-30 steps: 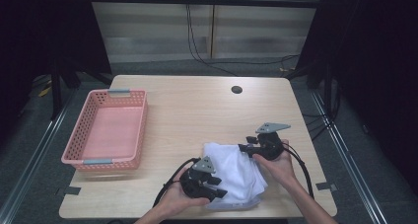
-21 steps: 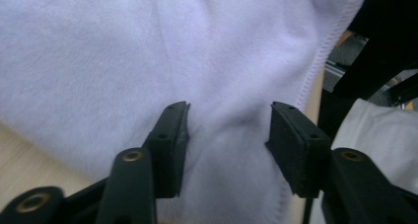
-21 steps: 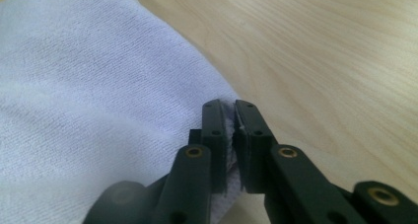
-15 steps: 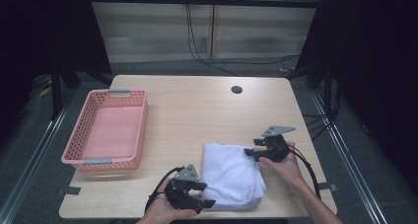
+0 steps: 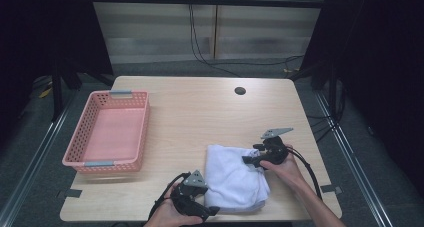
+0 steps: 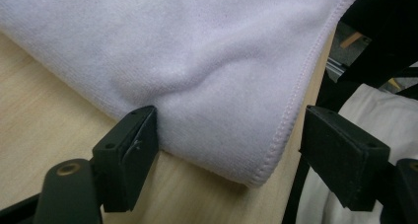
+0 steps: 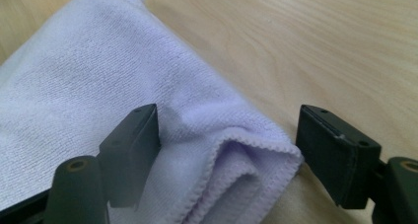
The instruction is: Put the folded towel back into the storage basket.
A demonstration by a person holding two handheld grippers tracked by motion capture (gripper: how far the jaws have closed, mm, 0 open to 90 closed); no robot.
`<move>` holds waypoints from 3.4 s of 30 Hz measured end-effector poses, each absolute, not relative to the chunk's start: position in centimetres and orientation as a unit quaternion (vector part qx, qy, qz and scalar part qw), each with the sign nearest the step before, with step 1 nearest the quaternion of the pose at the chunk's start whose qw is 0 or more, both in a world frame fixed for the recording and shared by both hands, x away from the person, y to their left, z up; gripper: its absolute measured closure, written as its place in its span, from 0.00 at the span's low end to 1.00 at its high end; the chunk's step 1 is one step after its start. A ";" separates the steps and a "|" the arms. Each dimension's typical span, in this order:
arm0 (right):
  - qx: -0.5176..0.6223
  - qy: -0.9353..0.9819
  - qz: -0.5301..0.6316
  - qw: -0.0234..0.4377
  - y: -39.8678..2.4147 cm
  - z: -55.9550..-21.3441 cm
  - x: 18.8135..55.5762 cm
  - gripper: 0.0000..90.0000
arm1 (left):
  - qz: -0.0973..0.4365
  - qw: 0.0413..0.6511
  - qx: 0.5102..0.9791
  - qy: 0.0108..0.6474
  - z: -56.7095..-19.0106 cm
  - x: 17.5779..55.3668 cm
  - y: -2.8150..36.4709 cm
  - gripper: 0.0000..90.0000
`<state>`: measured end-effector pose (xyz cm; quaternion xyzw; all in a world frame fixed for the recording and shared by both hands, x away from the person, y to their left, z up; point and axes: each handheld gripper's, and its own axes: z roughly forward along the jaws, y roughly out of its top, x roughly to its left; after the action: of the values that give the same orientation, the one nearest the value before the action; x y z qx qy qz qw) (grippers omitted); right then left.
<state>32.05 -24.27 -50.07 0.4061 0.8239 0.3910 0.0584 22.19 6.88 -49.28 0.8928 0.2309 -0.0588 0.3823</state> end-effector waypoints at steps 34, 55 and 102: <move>0.384 0.832 0.401 0.005 -23.8 -49.2 31.8 0.78 | -0.054 0.388 0.890 0.232 -48.4 23.7 7.6 0.82; 0.379 0.794 0.475 -0.004 -21.9 -44.8 34.5 0.79 | -0.029 0.448 0.855 0.258 -44.6 25.6 11.6 0.83; 0.299 0.802 0.515 -0.043 -7.7 -37.1 44.1 0.79 | 0.053 0.505 0.787 0.349 -37.7 28.9 26.5 0.84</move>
<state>44.08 -7.69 -37.10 0.2986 0.8023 0.5150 -0.0433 28.89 26.49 -37.73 0.7874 0.3490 0.0528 0.5054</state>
